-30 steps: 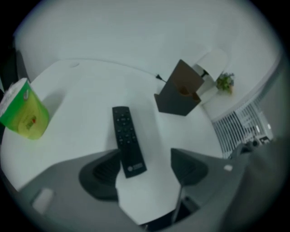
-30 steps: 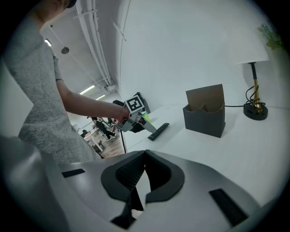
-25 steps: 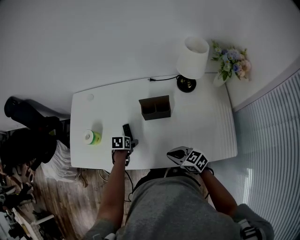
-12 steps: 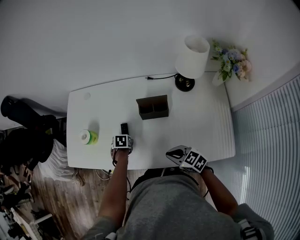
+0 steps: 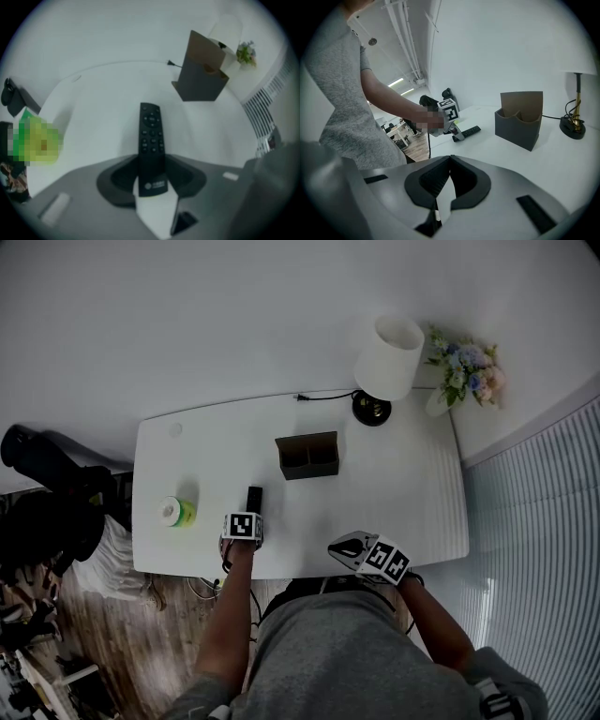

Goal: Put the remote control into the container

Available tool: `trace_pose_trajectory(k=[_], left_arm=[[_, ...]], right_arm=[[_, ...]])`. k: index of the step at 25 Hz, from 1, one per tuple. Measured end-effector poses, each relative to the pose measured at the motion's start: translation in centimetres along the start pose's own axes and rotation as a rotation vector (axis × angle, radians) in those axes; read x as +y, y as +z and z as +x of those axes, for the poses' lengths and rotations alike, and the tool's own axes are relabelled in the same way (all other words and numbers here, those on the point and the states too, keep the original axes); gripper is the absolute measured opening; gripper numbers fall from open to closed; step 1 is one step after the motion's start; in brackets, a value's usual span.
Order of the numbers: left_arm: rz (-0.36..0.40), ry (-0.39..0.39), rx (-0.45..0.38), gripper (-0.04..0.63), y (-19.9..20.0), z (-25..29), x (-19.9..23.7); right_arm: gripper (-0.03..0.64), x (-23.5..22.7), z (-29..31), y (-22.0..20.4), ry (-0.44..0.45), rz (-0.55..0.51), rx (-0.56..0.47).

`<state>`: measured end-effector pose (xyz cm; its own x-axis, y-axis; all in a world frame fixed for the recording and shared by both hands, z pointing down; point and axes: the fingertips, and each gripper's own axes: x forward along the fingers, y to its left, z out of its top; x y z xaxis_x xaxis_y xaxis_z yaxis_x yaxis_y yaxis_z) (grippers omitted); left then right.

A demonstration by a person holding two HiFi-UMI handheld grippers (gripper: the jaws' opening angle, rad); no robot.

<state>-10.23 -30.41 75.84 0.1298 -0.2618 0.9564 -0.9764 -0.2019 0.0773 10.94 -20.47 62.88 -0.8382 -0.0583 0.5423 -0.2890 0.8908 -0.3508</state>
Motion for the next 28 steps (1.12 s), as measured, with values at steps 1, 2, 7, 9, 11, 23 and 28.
trace_pose_trajectory(k=[1,2,7,9,11,23,28], left_arm=[[0.003,-0.007,0.0,0.178,0.0,0.0,0.0],[0.004,-0.014,-0.001,0.178,0.0,0.0,0.1],[-0.017,-0.06,-0.021,0.176,0.0,-0.2,0.3],[-0.026,-0.089,-0.034,0.176,0.0,-0.4,0.2],[-0.045,-0.126,-0.051,0.176,0.0,-0.6,0.1],[-0.095,-0.344,-0.214,0.175,0.6,-5.3,-2.0],[-0.04,-0.488,-0.31,0.175,0.5,-9.2,-5.1]], right_arm=[[0.017,0.0,0.0,0.0,0.0,0.001,0.001],[0.017,0.1,0.1,0.0,0.0,0.003,0.002],[0.017,0.4,0.3,-0.2,-0.006,0.016,0.003],[0.017,0.5,0.4,-0.1,-0.007,0.021,0.001],[0.017,0.5,0.6,0.0,-0.006,0.027,-0.004],[0.017,0.2,1.9,2.7,0.021,0.073,-0.084],[0.017,0.2,1.8,5.6,0.065,0.109,-0.174]])
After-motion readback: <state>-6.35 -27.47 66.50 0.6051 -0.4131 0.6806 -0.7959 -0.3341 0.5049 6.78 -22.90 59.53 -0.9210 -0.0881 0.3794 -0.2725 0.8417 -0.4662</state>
